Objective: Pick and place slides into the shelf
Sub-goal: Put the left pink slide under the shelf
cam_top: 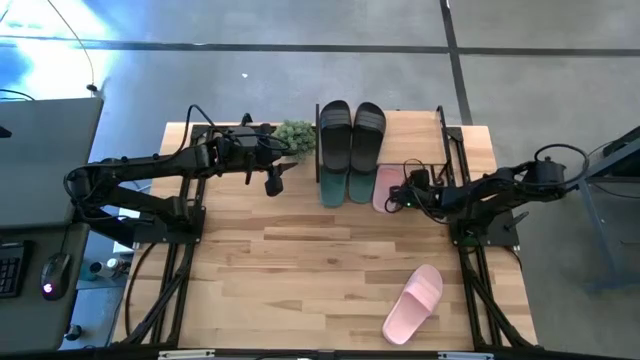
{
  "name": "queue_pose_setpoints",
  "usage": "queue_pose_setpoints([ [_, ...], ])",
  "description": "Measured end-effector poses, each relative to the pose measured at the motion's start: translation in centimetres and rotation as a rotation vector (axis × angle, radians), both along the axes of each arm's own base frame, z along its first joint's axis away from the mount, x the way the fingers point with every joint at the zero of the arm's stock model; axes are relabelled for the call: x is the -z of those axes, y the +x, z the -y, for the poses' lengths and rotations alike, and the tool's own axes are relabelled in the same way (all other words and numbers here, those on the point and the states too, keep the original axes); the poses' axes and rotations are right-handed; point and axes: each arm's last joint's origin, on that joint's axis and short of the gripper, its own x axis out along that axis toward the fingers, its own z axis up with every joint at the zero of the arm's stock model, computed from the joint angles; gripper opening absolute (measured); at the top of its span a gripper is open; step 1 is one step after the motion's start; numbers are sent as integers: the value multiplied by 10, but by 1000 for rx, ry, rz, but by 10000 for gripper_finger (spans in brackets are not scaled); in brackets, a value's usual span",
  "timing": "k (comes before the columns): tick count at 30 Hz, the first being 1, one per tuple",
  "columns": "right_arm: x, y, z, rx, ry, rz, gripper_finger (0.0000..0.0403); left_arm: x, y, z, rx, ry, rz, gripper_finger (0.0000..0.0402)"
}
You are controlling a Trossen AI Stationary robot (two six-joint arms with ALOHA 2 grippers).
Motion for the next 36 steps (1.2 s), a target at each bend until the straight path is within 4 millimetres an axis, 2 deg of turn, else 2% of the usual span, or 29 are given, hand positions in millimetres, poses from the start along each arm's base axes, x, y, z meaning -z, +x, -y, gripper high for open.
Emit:
queue_pose_setpoints([
  [13,1,2,-23,-48,-46,10,0,0,0,0,0,0,0,122],
  [26,2,-2,-56,-141,-48,54,0,0,0,0,0,0,0,122],
  [31,-12,11,-69,-198,-79,11,0,0,0,0,0,0,0,122],
  [36,-40,26,-83,-232,-110,-97,0,0,0,0,0,0,0,122],
])
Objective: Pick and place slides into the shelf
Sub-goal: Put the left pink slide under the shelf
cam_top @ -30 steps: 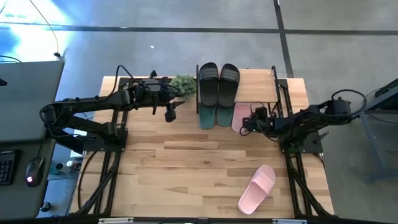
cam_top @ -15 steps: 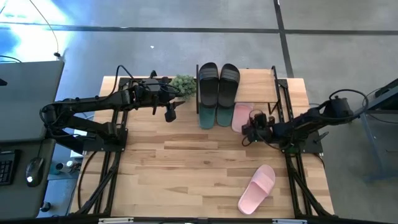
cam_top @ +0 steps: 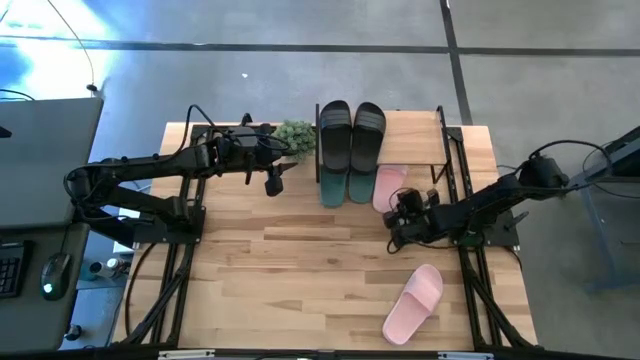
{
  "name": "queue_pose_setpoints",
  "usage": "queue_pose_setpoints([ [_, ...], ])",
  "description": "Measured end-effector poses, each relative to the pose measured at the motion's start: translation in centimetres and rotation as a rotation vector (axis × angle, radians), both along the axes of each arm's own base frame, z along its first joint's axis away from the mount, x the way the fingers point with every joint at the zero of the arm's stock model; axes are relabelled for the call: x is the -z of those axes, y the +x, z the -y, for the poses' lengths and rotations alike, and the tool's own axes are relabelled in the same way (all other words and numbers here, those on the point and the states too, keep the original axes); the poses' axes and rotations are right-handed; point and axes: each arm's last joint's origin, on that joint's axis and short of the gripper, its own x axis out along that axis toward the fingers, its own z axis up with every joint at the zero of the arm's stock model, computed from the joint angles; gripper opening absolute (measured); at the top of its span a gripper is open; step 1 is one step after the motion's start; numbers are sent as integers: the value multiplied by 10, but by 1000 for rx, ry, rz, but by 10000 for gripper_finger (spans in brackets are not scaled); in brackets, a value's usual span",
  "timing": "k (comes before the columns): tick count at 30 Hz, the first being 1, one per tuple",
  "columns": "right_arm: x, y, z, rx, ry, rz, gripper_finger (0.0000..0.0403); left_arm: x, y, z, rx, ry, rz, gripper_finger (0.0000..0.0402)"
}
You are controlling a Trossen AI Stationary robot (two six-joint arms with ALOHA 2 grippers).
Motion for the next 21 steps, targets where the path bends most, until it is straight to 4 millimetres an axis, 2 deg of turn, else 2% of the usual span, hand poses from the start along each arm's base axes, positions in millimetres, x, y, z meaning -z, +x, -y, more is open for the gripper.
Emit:
queue_pose_setpoints([
  [5,-26,10,-18,-82,52,-101,0,0,0,0,0,0,0,122],
  [9,-35,17,-35,-192,97,-95,0,0,0,0,0,0,0,122],
  [15,-20,21,-37,-191,107,-169,0,0,0,0,0,0,0,122],
  [21,4,33,-27,-161,128,-271,0,0,0,0,0,0,0,122],
])
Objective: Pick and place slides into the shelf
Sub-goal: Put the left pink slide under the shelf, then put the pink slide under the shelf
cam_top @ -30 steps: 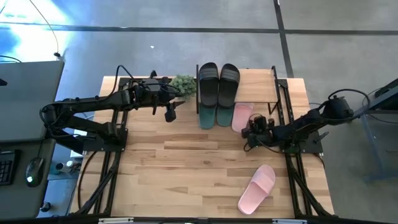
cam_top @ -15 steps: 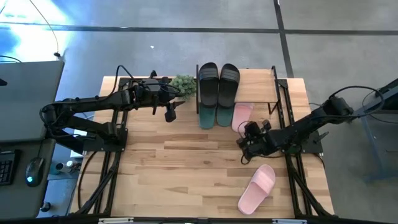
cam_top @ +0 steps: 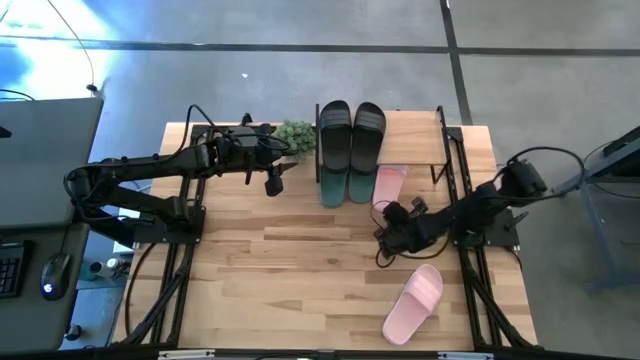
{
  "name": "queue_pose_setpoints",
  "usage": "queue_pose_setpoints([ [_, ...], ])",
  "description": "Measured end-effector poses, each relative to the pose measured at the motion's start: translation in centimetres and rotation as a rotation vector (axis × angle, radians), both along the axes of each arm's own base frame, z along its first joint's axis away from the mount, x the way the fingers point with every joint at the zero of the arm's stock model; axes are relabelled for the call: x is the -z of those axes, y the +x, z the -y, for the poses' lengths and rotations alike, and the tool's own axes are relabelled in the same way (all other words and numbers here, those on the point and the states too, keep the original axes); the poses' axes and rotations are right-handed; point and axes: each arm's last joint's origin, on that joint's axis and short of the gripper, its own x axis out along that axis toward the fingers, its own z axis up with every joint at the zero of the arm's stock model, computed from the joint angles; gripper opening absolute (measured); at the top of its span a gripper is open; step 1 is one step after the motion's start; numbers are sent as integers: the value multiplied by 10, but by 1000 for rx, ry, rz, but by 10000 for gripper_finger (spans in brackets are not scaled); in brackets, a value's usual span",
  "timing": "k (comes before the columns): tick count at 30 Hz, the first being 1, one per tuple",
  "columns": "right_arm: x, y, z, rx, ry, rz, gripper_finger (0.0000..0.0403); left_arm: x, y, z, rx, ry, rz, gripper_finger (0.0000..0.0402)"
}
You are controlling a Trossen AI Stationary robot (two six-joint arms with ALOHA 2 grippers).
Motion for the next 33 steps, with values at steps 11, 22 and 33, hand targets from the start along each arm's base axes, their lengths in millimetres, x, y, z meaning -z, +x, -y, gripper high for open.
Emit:
queue_pose_setpoints([
  [11,11,7,15,61,-5,-32,0,0,0,0,0,0,0,122],
  [22,11,2,14,78,-23,-44,0,0,0,0,0,0,0,122],
  [33,-29,5,-14,-50,-29,20,0,0,0,0,0,0,0,122],
])
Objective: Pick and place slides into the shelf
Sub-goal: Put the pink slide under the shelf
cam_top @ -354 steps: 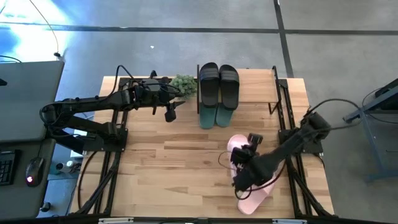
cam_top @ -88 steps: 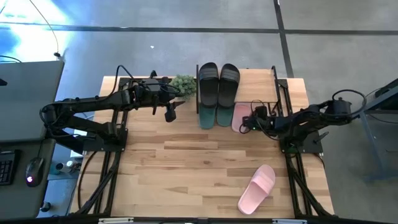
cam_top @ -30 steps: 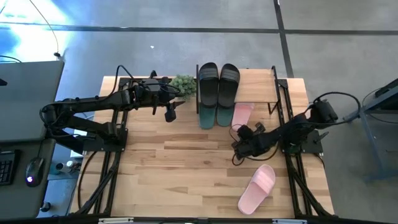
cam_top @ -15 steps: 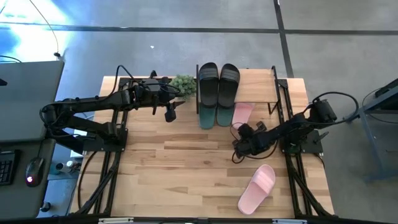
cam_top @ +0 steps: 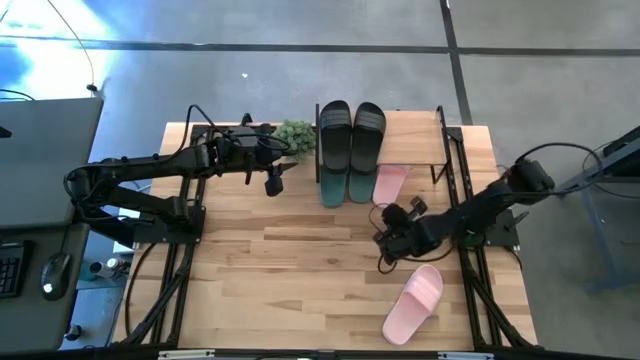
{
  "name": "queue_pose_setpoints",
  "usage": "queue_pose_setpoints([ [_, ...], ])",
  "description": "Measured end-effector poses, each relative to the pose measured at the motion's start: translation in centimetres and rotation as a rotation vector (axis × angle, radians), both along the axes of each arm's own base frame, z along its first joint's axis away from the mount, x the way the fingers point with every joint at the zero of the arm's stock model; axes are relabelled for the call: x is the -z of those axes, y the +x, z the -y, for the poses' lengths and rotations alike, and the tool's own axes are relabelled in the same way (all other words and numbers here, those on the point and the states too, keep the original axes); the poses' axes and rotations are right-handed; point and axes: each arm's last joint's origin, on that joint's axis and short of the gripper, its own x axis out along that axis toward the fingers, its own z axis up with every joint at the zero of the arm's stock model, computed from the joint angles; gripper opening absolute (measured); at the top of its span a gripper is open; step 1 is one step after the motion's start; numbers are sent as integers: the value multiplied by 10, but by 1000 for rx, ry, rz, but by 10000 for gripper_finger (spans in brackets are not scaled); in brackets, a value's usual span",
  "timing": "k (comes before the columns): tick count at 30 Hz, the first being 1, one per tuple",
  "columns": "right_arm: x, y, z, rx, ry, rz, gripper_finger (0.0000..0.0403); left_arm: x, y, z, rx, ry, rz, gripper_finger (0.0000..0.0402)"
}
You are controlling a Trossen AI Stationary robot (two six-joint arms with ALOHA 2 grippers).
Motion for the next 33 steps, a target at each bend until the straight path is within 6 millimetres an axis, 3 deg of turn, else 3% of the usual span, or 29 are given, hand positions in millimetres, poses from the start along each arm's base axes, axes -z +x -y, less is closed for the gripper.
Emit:
queue_pose_setpoints([
  [8,-87,9,-41,-248,30,65,0,0,0,0,0,0,0,122],
  [13,-144,0,-69,-375,116,92,0,0,0,0,0,0,0,122],
  [17,-174,-14,-90,-454,202,119,2,0,0,0,0,0,0,122],
  [22,-187,-36,-112,-489,313,136,17,0,0,0,0,0,0,122],
  [29,-176,-59,-135,-418,434,94,60,0,0,0,0,0,0,122],
  [33,-172,-59,-144,-405,466,63,73,0,0,0,0,0,0,122],
])
